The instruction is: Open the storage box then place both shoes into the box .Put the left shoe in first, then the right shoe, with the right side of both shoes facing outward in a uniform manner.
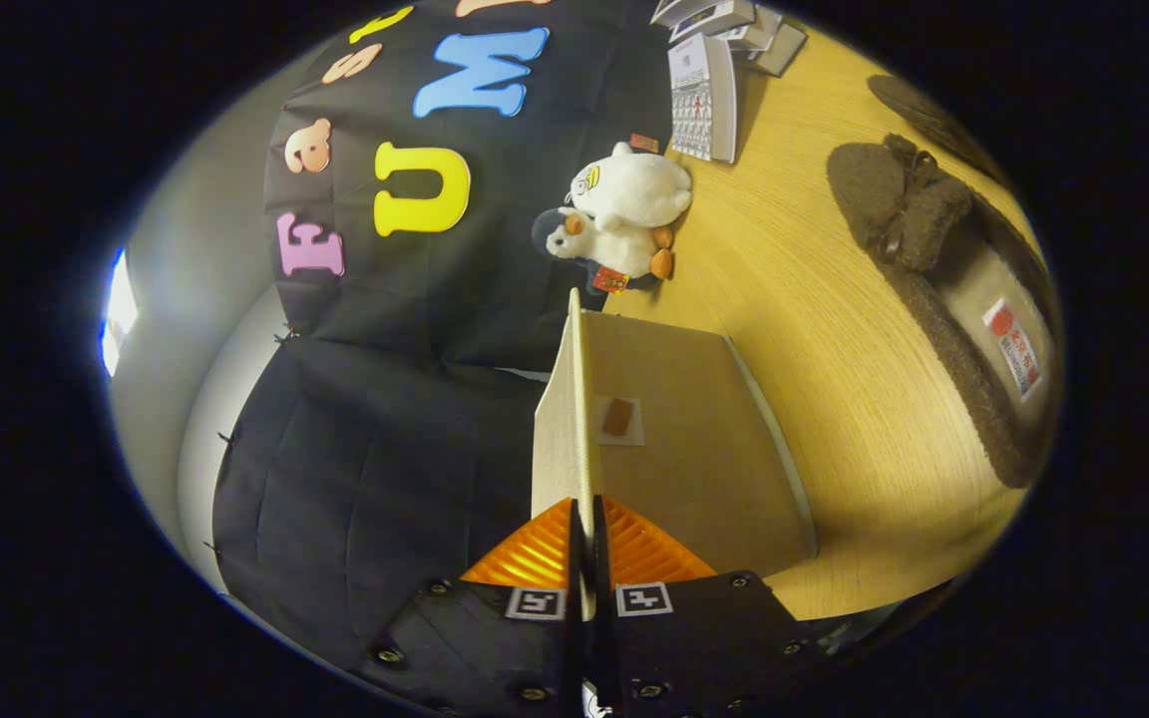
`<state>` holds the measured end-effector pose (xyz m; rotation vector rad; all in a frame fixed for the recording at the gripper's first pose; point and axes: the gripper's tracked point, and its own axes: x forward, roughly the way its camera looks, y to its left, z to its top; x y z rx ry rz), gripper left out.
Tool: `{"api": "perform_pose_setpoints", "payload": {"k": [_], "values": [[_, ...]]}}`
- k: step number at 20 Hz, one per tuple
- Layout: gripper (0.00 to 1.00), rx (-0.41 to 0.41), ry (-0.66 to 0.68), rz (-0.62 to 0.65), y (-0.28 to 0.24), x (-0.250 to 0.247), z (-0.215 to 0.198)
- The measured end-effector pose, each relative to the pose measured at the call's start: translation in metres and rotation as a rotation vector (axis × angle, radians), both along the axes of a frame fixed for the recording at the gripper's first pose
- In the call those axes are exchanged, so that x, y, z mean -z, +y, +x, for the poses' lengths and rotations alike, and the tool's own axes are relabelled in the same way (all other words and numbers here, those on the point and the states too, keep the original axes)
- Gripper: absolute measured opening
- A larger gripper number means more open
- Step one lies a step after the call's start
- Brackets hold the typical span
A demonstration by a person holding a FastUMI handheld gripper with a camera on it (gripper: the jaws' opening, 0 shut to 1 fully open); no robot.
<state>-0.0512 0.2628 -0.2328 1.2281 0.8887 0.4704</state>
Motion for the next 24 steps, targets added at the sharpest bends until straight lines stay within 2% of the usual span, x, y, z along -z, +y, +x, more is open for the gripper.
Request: {"api": "perform_pose_setpoints", "payload": {"k": [1, 2, 9, 16, 24], "values": [[0.0, -0.032, -0.016, -0.021, 0.008, 0.003, 0.005], [0.0, -0.041, -0.031, -0.041, -0.013, -0.017, -0.005], [0.0, -0.099, -0.119, -0.045, 0.0, -0.088, 0.0], [0.0, -0.11, -0.204, -0.087, 0.045, -0.14, 0.006], [0.0, -0.122, -0.321, -0.23, 0.105, -0.165, 0.007]]}}
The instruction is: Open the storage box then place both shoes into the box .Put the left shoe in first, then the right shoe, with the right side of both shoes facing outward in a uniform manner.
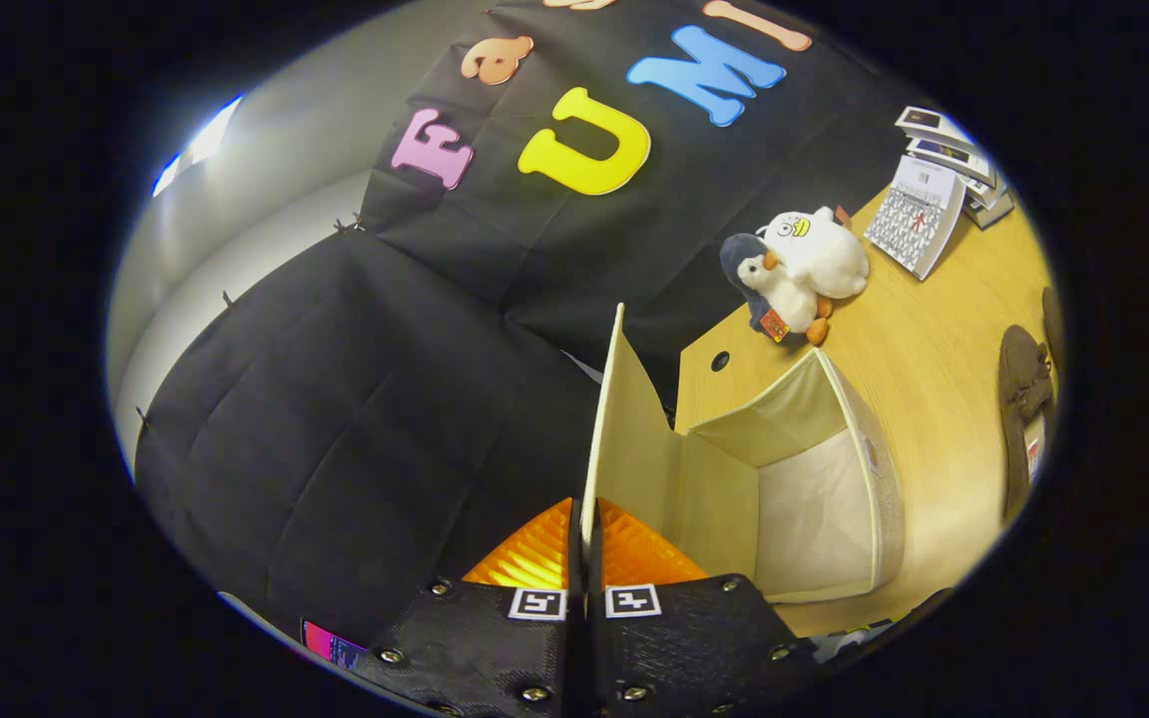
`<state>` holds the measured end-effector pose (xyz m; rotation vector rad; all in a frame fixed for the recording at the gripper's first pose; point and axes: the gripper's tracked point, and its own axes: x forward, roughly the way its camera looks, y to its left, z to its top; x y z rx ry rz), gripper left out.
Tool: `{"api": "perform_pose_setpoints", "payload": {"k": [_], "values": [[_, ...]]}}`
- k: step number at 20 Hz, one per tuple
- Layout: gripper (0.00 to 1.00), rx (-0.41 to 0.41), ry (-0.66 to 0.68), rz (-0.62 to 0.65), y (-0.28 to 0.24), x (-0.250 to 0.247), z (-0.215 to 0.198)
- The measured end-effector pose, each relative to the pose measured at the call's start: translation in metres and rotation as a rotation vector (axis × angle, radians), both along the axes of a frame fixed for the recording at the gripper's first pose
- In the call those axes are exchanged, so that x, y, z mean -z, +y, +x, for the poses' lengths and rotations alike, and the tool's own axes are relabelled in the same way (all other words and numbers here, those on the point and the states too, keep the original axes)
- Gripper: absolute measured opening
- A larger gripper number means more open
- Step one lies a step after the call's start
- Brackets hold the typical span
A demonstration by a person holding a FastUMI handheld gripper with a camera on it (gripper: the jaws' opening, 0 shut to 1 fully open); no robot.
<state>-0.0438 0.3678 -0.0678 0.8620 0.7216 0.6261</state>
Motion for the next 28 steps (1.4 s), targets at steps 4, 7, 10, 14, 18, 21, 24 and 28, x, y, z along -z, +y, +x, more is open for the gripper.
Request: {"api": "perform_pose_setpoints", "payload": {"k": [4, 7, 10, 14, 18, 21, 24, 28], "values": [[0.04, -0.003, -0.076, -0.094, 0.034, -0.013, -0.001], [0.08, -0.046, -0.162, -0.17, 0.064, -0.021, -0.007], [0.14, -0.09, -0.208, -0.209, 0.093, -0.023, -0.012], [0.51, -0.149, -0.278, -0.254, 0.12, -0.023, -0.018], [0.97, -0.173, -0.315, -0.283, 0.118, -0.021, -0.023], [0.97, -0.148, -0.375, -0.339, 0.092, -0.027, -0.019], [0.97, -0.098, -0.44, -0.383, 0.056, -0.034, -0.008], [0.97, -0.01, -0.485, -0.458, -0.009, -0.037, 0.01]]}}
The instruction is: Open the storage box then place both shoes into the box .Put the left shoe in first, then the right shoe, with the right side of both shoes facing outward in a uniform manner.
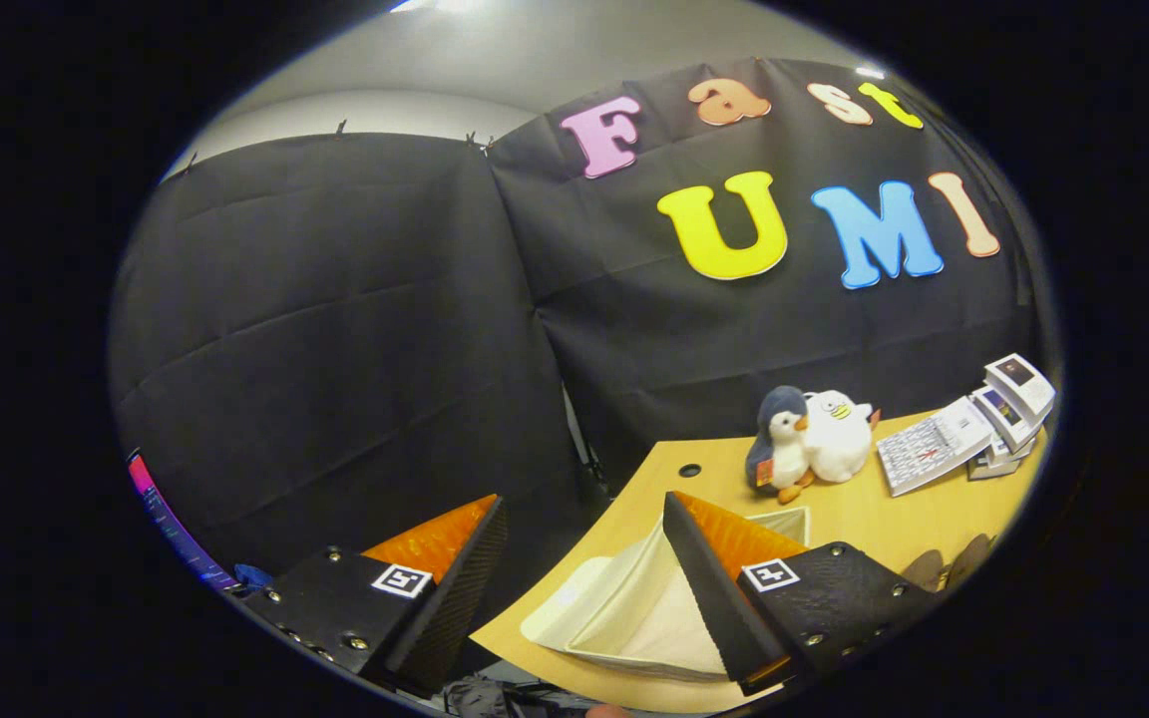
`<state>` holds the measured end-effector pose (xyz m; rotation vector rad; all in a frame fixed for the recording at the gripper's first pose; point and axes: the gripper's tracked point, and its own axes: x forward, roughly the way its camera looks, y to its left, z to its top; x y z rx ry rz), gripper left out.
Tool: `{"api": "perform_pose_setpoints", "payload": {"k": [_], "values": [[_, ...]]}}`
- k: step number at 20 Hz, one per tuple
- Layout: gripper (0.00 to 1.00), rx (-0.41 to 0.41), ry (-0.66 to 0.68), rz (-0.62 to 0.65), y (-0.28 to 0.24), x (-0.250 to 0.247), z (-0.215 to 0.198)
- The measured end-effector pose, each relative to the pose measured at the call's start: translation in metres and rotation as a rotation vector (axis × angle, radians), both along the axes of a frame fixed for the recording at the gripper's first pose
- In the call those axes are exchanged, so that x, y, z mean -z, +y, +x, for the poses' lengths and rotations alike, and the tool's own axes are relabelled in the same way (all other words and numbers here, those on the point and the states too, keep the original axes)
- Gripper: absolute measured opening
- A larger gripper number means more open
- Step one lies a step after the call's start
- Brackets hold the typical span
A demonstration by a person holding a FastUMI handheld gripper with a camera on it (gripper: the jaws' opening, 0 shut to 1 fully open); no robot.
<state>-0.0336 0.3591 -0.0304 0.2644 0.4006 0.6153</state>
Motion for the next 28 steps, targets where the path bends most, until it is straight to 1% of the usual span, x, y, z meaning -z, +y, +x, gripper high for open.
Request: {"api": "perform_pose_setpoints", "payload": {"k": [3, 6, 11, 14, 20, 28], "values": [[0.98, 0.085, -0.062, -0.071, -0.061, -0.001, 0.019], [0.97, 0.152, -0.103, -0.13, -0.116, 0.002, 0.034], [0.98, 0.262, -0.101, -0.155, -0.197, 0.01, 0.051], [0.98, 0.306, -0.084, -0.176, -0.234, 0.028, 0.057], [0.98, 0.336, 0.011, -0.236, -0.283, 0.091, 0.052], [0.98, 0.328, 0.173, -0.273, -0.313, 0.177, 0.032]]}}
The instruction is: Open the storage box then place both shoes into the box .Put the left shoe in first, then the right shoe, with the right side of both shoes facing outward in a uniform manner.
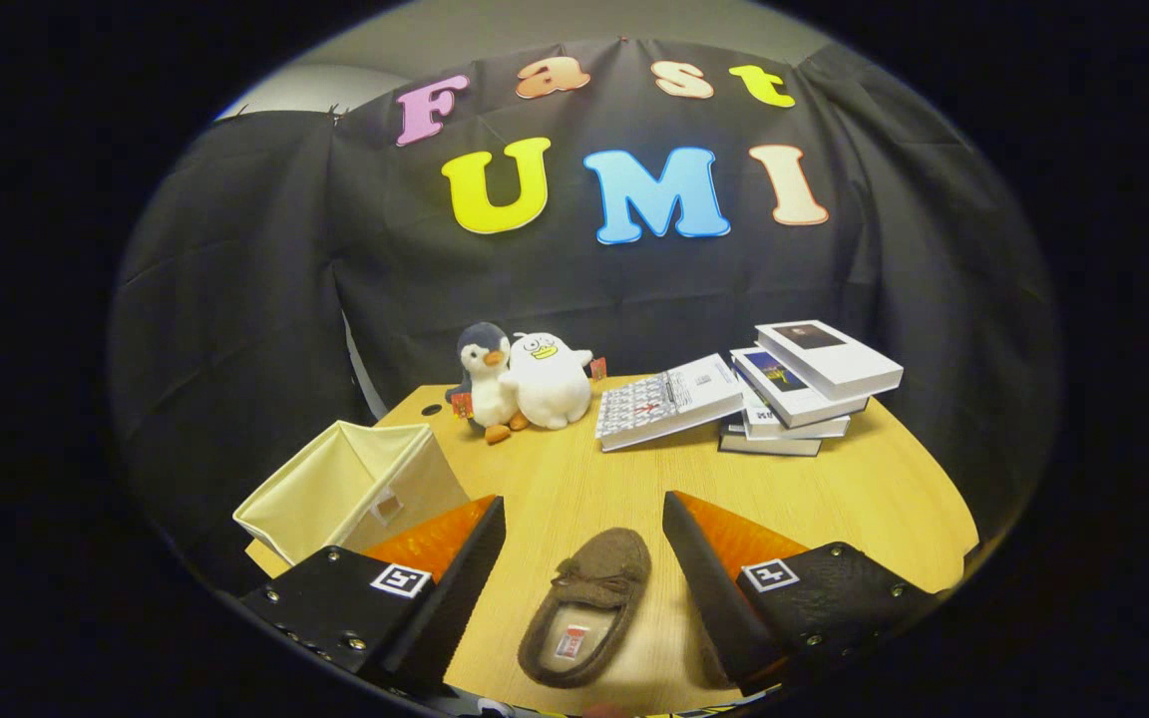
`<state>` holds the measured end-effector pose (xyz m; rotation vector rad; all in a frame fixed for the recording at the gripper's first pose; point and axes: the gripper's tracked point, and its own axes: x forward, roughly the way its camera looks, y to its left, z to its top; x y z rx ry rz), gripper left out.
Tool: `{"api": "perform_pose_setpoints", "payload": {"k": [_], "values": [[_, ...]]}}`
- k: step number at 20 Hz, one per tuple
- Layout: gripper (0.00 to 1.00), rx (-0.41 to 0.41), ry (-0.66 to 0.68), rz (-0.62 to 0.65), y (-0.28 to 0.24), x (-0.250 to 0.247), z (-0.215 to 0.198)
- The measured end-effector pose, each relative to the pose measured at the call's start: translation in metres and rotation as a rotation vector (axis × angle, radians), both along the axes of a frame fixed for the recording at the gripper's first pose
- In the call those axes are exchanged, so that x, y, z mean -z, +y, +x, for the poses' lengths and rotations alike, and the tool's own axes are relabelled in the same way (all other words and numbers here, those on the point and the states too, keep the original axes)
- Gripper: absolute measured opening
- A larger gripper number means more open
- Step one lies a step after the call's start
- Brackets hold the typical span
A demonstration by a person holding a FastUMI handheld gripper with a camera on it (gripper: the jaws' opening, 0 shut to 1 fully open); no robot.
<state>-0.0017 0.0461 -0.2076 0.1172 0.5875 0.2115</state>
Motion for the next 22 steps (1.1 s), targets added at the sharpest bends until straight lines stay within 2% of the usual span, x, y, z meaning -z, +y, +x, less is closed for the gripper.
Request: {"api": "perform_pose_setpoints", "payload": {"k": [12, 17, 18, 19, 20, 21, 22], "values": [[0.98, -0.014, 0.272, -0.033, -0.007, 0.116, -0.042], [0.97, 0.023, 0.383, -0.015, -0.006, 0.149, -0.048], [0.87, 0.036, 0.409, -0.007, -0.007, 0.153, -0.05], [0.81, 0.044, 0.433, 0.001, -0.005, 0.158, -0.052], [0.77, 0.041, 0.455, 0.01, -0.001, 0.161, -0.054], [0.77, 0.039, 0.467, 0.015, 0.001, 0.162, -0.055], [0.63, 0.051, 0.463, 0.023, 0.001, 0.162, -0.053]]}}
